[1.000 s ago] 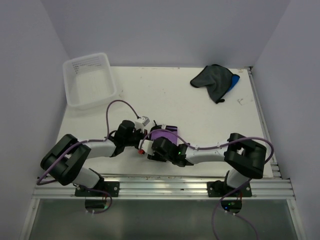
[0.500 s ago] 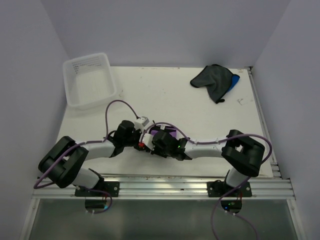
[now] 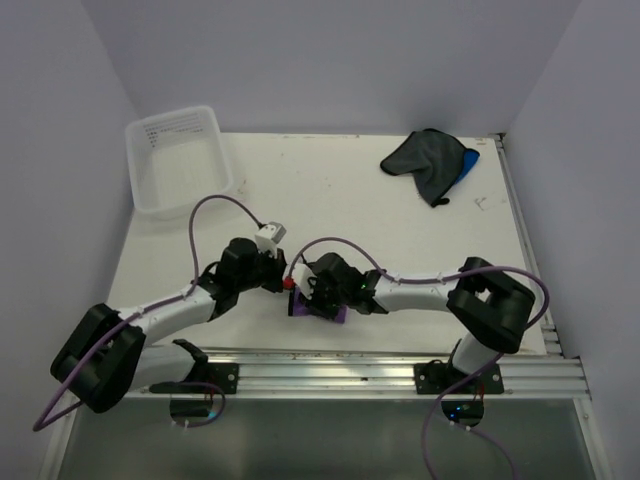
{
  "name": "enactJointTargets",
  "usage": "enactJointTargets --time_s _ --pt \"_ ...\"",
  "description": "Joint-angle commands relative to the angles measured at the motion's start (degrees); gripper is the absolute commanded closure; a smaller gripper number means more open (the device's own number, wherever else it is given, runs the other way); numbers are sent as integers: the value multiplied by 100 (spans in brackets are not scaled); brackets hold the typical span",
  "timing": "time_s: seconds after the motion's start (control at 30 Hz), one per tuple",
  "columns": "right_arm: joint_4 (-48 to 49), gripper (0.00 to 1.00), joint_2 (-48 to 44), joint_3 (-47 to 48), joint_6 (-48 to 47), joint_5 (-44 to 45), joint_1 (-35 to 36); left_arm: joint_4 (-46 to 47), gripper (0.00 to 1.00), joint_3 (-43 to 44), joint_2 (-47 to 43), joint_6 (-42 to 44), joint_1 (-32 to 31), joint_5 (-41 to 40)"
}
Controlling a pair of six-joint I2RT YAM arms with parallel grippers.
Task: Roll the towels
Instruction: Roll the towel
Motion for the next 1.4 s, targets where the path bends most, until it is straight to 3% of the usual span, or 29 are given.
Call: enactJointTargets --time_s 0.0,0.2,0.37,0.73,1.17,1.37 --pt "-343 86 209 43 485 -1306 -287 -60 94 -98 -453 -203 43 -313" --pt "-229 87 595 262 863 -2589 -762 -156 95 -300 -1314 -440 43 -357" --pt "-878 87 938 815 907 -3292 -1017 81 98 -757 -1912 -642 35 -129" --pt "-1600 87 1809 1660 1223 -4970 -1386 327 100 -1171 -2317 -810 -299 13" --pt "-2083 88 2477 2240 1154 -5798 -1676 46 100 -1460 -3064 -845 -994 -304" --pt "-2750 88 2784 2627 600 -5869 -1738 -7 99 -1935 -3415 -1433 -1046 -383"
